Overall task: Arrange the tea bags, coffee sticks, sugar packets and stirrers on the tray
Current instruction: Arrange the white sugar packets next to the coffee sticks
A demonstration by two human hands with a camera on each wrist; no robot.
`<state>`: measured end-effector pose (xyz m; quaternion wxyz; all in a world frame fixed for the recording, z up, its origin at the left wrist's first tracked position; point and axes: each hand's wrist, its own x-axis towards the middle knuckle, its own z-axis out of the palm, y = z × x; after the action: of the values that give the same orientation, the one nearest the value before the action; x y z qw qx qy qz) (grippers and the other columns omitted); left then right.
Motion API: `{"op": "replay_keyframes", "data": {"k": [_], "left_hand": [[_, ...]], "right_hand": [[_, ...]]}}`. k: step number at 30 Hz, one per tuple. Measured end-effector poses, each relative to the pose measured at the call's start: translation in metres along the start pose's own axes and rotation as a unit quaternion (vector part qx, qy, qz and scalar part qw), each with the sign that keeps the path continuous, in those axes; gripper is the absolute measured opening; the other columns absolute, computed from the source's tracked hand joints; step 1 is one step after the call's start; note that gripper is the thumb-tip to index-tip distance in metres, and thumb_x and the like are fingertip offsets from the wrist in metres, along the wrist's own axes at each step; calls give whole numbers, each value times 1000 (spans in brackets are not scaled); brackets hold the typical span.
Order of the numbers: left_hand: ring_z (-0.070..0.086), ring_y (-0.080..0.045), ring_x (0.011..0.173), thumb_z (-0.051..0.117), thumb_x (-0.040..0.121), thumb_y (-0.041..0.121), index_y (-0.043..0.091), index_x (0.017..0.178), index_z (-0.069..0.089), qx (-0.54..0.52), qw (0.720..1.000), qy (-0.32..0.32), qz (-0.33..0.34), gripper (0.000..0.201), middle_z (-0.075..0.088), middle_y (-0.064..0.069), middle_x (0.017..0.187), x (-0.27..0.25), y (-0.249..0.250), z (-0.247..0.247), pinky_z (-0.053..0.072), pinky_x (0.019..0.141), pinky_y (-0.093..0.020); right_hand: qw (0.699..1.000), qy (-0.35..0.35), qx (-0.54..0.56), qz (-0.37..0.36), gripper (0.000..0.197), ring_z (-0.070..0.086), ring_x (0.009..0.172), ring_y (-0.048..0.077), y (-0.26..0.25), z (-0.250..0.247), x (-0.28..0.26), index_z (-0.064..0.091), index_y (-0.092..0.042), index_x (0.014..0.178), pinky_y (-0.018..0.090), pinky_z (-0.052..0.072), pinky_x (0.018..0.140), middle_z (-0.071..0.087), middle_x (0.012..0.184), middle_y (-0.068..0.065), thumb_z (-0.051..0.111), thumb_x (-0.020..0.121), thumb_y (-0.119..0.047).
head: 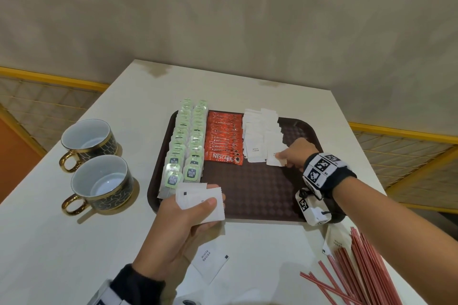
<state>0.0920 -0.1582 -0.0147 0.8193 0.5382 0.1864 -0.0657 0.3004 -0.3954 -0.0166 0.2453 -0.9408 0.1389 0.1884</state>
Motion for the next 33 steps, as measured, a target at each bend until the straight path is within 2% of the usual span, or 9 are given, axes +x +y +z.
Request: {"op": "replay_keyframes", "data": {"k": [6,11,14,17,21,24,27,31,33], "left_hand": [[73,-18,93,67,86,6,15,105,71,1,1000,1,1,22,76,-6,98,1,3,-2,58,64,-23],[72,-20,97,69,86,10,19,107,69,27,1000,2,-5,23,76,-4,101,4,0,-6,60,71,-27],[72,-18,95,68,86,9,20,106,69,28,1000,-3,-5,23,76,-3,99,3,1,-6,60,69,-25],[72,-21,95,67,86,7,17,107,69,14,1000,-2,-12,24,76,-6,99,2,1,-8,59,64,-23],[71,-23,98,67,86,6,15,109,69,1,1000,2,-24,25,76,-7,100,0,1,-11,59,64,-24],[71,-22,96,67,86,7,17,106,69,4,1000,4,-25,23,76,-5,98,1,-1,-12,58,61,-24],[69,-24,103,72,82,14,19,115,67,26,999,6,-27,34,75,-5,106,6,-3,-17,59,75,-31],[67,-26,108,78,68,29,23,120,64,43,999,9,-29,55,72,-5,112,9,-4,-23,56,89,-41],[66,-26,108,78,67,31,24,121,63,54,998,5,-28,56,72,-4,112,9,-4,-25,55,93,-44]], "right_hand": [[999,10,-35,14,34,61,60,21,-5,-4,-1,64,-4,90,30,50,63,68,73,10,71,84,-37],[999,26,-19,5,31,65,73,29,-9,-5,-1,62,-3,94,40,59,78,69,88,15,70,82,-30],[999,47,-13,-6,23,68,84,32,-13,-4,1,63,-4,93,44,60,77,69,95,15,69,80,-22],[999,45,3,0,21,69,83,31,-15,-5,-1,64,-4,94,45,60,75,68,95,14,70,80,-18],[999,39,-6,8,36,69,88,32,-16,0,-4,63,-2,98,45,60,78,67,97,14,81,75,-24],[999,26,-25,22,32,69,79,32,-19,3,-8,64,4,95,43,60,75,68,94,18,82,73,-11],[999,26,-17,44,22,65,69,27,-17,4,-8,63,4,91,39,60,70,65,82,13,78,77,-4],[997,33,31,56,22,69,82,32,-16,7,-8,63,2,92,43,61,73,67,94,16,78,76,0],[997,40,40,56,19,70,84,33,-18,7,-7,60,2,88,44,60,75,66,92,16,77,79,-1]]}}
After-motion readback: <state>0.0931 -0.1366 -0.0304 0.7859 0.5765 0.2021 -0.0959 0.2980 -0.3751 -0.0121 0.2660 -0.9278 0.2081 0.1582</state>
